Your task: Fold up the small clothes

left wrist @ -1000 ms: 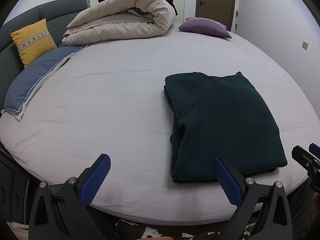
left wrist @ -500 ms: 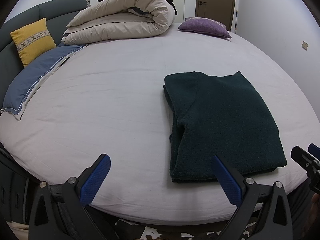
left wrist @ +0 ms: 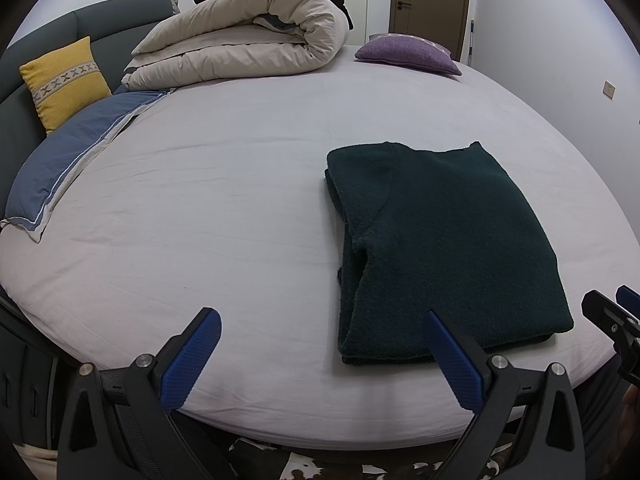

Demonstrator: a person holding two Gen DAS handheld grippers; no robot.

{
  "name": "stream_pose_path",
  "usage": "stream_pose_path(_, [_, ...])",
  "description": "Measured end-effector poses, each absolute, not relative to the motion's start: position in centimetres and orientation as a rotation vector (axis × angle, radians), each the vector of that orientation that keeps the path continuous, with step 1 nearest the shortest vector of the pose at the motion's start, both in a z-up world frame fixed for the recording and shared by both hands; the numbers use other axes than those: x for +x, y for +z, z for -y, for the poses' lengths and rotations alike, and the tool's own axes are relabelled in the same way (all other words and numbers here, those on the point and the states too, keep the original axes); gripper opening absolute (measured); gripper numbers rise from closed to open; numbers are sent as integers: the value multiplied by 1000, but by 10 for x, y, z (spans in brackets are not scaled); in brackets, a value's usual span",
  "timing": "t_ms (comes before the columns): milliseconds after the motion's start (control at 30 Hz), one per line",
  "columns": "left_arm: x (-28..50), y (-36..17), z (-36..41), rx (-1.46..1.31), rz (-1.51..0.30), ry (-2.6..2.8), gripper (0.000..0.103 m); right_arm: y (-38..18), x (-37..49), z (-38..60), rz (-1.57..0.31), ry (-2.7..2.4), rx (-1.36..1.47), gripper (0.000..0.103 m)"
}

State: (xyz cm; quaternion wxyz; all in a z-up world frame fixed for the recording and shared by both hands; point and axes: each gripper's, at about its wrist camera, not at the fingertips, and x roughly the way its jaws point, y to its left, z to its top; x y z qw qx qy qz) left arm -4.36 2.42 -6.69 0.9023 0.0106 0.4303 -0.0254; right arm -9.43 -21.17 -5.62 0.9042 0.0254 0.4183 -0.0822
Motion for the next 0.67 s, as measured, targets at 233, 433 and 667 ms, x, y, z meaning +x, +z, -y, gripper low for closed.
stream_pose_path(233, [-44, -68, -23, 21, -890, -53, 103, -58, -94, 210, -866, -170, 54, 103])
stream_pose_path(433, [-45, -69, -22, 20, -893, -53, 103, -58, -94, 211, -867, -169, 55, 103])
stream_pose_path(667, [-45, -71, -20, 18, -892, -53, 103, -58, -93, 211, -869, -168, 55, 103])
